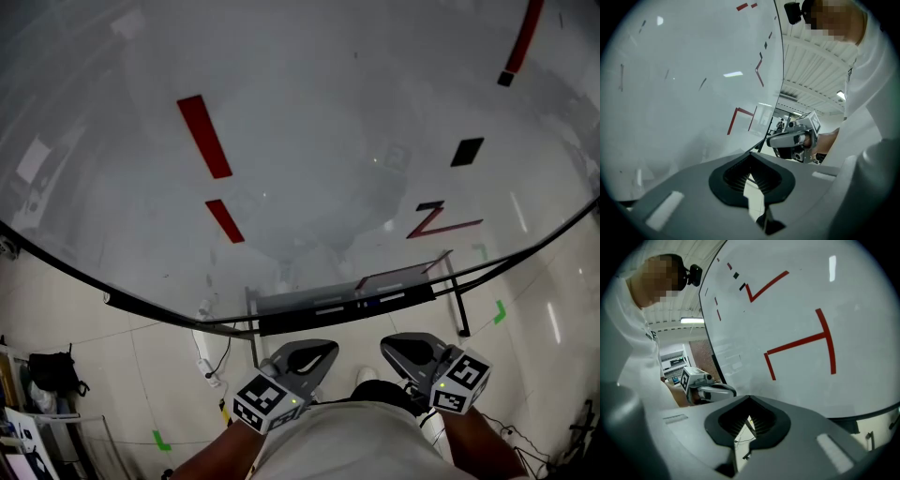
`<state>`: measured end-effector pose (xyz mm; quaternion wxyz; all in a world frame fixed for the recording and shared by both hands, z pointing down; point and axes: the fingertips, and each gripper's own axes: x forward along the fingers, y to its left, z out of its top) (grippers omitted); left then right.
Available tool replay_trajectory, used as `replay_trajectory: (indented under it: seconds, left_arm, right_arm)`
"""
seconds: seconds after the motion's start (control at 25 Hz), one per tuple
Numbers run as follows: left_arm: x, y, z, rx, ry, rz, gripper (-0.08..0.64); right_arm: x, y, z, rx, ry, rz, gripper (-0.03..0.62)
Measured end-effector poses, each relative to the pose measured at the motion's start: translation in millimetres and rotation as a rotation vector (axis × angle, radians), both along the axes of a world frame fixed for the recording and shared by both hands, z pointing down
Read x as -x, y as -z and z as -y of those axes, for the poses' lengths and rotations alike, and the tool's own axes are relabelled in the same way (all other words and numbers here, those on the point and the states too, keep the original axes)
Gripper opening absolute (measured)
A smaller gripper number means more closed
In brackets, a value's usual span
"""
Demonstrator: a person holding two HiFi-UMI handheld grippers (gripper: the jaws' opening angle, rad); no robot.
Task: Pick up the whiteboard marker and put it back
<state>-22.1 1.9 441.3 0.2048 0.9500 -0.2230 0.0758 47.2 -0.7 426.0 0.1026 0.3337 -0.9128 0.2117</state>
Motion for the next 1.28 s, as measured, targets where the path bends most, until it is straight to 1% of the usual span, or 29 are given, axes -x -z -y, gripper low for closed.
replay_trajectory:
  seconds: [0.12, 0.24, 0.32, 0.4, 0.64, 0.84, 0.92, 1.08, 1.28]
  left_arm:
    - [-6, 6, -9, -0.012, 0.021, -0.009, 0.017]
    - [-13, 8, -12, -0.011, 0.080, -0.005, 0.017]
    - [-25, 12, -17, -0.011, 0.120, -0.014, 0.017]
    - [-41, 16, -26, -0.021, 0.137, -0.020, 0.017]
    - [-85, 19, -57, -0.042, 0.169, 0.001, 0.017]
    - [-101, 15, -76, -0.046, 0.212, 0.033, 0.017]
    - [-102, 11, -83, -0.035, 0.218, 0.041, 0.017]
    - [-98, 8, -88, -0.021, 0.199, 0.051, 0.017]
    - [-77, 16, -81, -0.024, 0.177, 0.065, 0.017]
  right_arm:
    - [-5, 4, -6, -0.017, 0.032, -0.006, 0.002]
    - [-13, 10, -10, -0.024, 0.075, 0.018, 0.002]
    - [-22, 14, -17, -0.032, 0.110, 0.028, 0.002]
    - [-35, 18, -26, -0.044, 0.135, 0.034, 0.002]
    - [-76, 17, -50, -0.039, 0.189, 0.053, 0.002]
    - [-95, 12, -64, -0.036, 0.240, 0.067, 0.002]
    - [-96, 10, -67, -0.041, 0.243, 0.061, 0.002]
    - [-94, 14, -71, -0.055, 0.211, 0.062, 0.002]
    - [-81, 16, -72, -0.050, 0.161, 0.056, 0.002]
